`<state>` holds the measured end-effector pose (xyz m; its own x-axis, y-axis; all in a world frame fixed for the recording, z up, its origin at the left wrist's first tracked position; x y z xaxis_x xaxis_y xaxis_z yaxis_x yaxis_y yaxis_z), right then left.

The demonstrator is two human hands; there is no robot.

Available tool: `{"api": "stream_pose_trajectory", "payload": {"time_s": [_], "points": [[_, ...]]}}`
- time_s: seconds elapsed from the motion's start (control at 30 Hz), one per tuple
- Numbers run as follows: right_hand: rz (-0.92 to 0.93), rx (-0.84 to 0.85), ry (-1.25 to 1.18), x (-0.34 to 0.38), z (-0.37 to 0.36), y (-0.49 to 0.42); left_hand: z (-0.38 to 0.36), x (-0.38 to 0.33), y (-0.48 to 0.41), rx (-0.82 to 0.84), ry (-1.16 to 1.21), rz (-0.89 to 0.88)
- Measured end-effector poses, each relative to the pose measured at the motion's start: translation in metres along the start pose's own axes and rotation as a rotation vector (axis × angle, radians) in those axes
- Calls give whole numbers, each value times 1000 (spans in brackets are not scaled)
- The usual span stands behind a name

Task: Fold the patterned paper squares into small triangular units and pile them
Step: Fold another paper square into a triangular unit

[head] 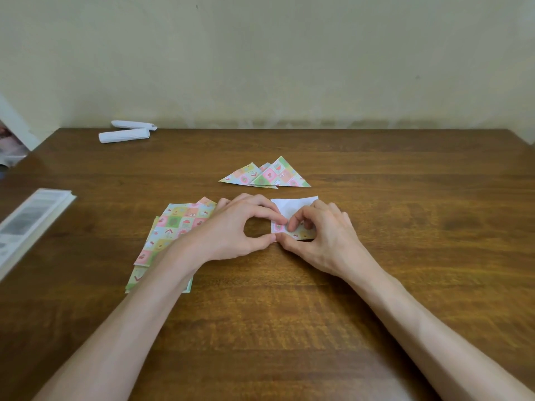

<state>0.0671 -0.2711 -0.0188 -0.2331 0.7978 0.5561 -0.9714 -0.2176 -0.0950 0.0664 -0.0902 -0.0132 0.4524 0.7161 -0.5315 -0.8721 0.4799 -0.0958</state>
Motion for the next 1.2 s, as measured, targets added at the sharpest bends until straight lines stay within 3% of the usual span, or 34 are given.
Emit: {"api": "stream_pose_trajectory", "payload": {"time_s": [0.27,0.43,0.8,1.07,1.2], "points": [[-28,85,-76,-3,4,-4,-1,1,0,-5,-7,18],[-13,64,-108,-5,3,-2,-5,-2,-3,-69,-9,55],[13,77,-178,-11,6,-3,-5,-5,-3,-35,11,64],[9,30,-152,-11,7,2,-6,-13,-1,32,0,47],[-8,-6,-12,-19,13,2,-6,-16,-2,67,-30,35]]}}
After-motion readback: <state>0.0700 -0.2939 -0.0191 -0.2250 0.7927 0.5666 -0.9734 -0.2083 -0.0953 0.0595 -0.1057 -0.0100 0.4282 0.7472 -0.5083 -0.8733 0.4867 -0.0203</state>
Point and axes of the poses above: each hand's wrist, its own y-axis away from the middle knuckle, its own z-axis out of the back of the hand, x = y × z, the point moved 5 cm from there along -y, towards the middle knuckle, and after that the axes turned 5 degrees about -z, right-handed, at the moved point
